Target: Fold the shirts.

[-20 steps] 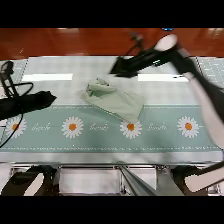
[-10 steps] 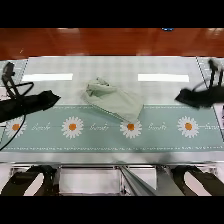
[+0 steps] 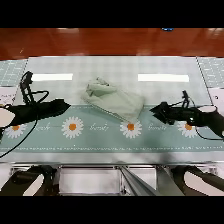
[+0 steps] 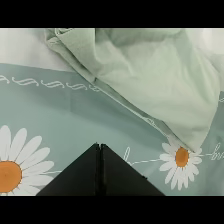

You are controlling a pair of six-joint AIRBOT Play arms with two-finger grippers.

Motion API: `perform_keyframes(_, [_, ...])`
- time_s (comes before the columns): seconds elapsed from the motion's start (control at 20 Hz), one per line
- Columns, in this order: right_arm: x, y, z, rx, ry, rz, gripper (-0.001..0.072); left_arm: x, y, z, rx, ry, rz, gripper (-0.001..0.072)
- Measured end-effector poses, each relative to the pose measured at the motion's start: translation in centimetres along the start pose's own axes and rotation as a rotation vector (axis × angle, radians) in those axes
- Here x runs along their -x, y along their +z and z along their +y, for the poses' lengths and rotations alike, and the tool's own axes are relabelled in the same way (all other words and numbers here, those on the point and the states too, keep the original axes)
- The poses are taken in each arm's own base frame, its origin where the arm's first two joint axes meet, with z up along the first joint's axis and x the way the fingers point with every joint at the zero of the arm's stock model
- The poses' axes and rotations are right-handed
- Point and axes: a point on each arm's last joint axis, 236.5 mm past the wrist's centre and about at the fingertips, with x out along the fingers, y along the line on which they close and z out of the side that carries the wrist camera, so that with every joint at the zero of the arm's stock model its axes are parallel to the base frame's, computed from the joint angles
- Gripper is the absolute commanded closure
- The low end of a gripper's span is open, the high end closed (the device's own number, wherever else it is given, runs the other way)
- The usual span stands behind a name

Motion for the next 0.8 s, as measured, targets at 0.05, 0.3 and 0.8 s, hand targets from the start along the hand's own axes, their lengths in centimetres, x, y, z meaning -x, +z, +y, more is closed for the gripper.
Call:
perform_keyframes(0.05, [-0.9,-0.2,0.4,0.001,0.011,0.027,0.0292,-0.1,0.1,0.1,0.002,0.002,-0.002,0.0685])
perform_keyframes(0.3, [-5.5,-1.5,3.3,0.067,0.031,0.157,0.0304,-0.9,-0.1,0.6,0.014,0.013,0.015,0.0685])
perform_keyframes(0.8, [-7.4,-1.5,13.1,0.414,0.082,0.268,0.0690,-1.3,0.4,0.8,0.019,0.017,-0.003,0.0685])
